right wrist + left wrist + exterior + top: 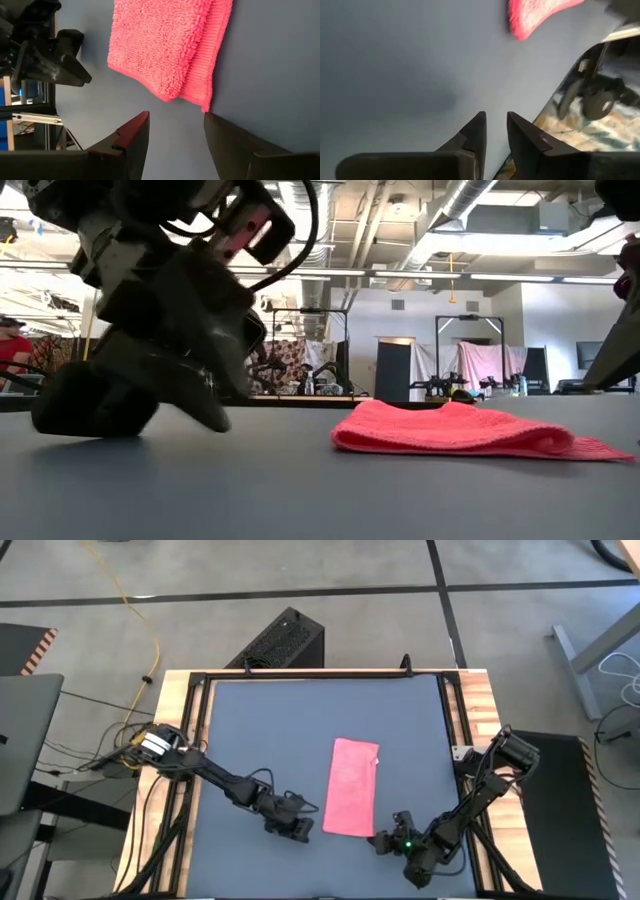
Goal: Roll towel
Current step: Roll the pink microfiber towel
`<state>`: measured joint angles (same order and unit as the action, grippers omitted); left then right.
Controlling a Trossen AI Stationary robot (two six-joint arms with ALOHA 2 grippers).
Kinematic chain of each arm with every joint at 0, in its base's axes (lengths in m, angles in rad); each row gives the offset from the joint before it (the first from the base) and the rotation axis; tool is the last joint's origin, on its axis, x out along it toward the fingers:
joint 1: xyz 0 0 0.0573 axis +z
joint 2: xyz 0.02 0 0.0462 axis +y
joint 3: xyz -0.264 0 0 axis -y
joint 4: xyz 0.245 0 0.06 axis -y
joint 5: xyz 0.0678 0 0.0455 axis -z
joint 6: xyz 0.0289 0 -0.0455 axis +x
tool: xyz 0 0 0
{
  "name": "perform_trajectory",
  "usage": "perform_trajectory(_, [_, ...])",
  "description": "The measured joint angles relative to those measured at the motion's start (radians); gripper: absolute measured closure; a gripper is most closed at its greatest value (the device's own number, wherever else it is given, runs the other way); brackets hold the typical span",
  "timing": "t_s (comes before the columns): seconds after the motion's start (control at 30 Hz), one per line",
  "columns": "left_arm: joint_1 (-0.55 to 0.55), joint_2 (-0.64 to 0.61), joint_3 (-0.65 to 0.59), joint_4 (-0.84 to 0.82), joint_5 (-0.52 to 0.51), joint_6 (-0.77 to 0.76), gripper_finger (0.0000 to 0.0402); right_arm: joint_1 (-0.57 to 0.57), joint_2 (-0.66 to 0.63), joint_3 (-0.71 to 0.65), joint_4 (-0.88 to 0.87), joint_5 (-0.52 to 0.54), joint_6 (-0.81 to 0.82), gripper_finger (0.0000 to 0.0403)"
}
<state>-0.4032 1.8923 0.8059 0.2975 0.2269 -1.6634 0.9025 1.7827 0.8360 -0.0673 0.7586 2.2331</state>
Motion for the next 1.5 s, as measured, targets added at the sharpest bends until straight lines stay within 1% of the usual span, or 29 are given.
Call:
perform_trajectory(0.17, [-0.016, -0.071, -0.001, -0.293, 0.021, 0.021, 0.0352, 0.0, -0.014, 0.0, -0.006, 0.001, -0.005, 0.0189])
perform_trajectory(0.2, [-0.017, -0.09, -0.006, -0.336, 0.013, 0.031, 0.0353, 0.0, -0.014, 0.0, -0.007, 0.002, -0.006, 0.0189])
perform_trajectory(0.23, [-0.018, -0.107, -0.02, -0.341, 0.005, 0.031, 0.0353, 0.0, -0.014, 0.0, -0.009, 0.002, -0.005, 0.0189])
perform_trajectory(0.27, [-0.014, -0.121, -0.035, -0.324, -0.002, 0.027, 0.0353, 0.0, -0.014, 0.0, -0.012, 0.001, -0.006, 0.0189])
perform_trajectory(0.37, [-0.002, -0.161, -0.077, -0.192, -0.04, 0.027, 0.0353, 0.0, -0.014, 0.001, -0.027, 0.001, -0.006, 0.0189])
perform_trajectory(0.47, [0.006, -0.206, -0.08, -0.079, -0.147, 0.052, 0.0353, 0.0, -0.014, 0.001, -0.031, 0.001, -0.007, 0.0189])
perform_trajectory(0.53, [0.01, -0.234, -0.076, -0.009, -0.203, 0.066, 0.0353, 0.0, -0.014, 0.001, -0.032, 0.001, -0.008, 0.0189])
perform_trajectory(0.57, [0.01, -0.248, -0.075, 0.008, -0.214, 0.081, 0.0353, 0.0, -0.014, 0.001, -0.033, 0.001, -0.008, 0.0189])
perform_trajectory(0.7, [0.01, -0.276, -0.075, 0.068, -0.205, 0.146, 0.0349, -0.002, -0.014, 0.001, -0.029, 0.001, -0.009, 0.0189])
perform_trajectory(0.8, [0.013, -0.283, -0.072, 0.107, -0.197, 0.165, 0.0334, -0.002, -0.014, 0.001, -0.033, 0.001, -0.013, 0.0189])
perform_trajectory(0.97, [0.013, -0.282, -0.073, 0.056, -0.183, 0.151, 0.0301, -0.004, -0.014, 0.001, -0.033, 0.002, -0.016, 0.0189])
perform_trajectory(1.07, [0.023, -0.282, -0.073, -0.002, -0.201, 0.093, 0.0282, -0.015, -0.014, 0.001, -0.03, 0.001, -0.017, 0.0189])
perform_trajectory(1.13, [0.036, -0.271, -0.073, -0.013, -0.208, 0.061, 0.0274, -0.027, -0.014, 0.001, -0.029, 0.001, -0.024, 0.0189])
perform_trajectory(1.2, [0.044, -0.266, -0.073, -0.015, -0.204, 0.064, 0.0271, -0.043, -0.014, 0.001, -0.019, 0.0, -0.049, 0.0189])
perform_trajectory(1.3, [0.062, -0.238, -0.069, 0.039, -0.176, 0.078, 0.0272, -0.066, -0.014, 0.001, -0.001, -0.003, -0.087, 0.0189])
perform_trajectory(1.4, [0.071, -0.2, -0.068, 0.084, -0.13, 0.045, 0.0276, -0.086, -0.014, 0.001, -0.004, -0.021, -0.095, 0.0189])
perform_trajectory(1.5, [0.069, -0.172, -0.068, 0.101, -0.116, 0.004, 0.0278, -0.093, -0.014, 0.001, -0.006, -0.025, -0.111, 0.0189])
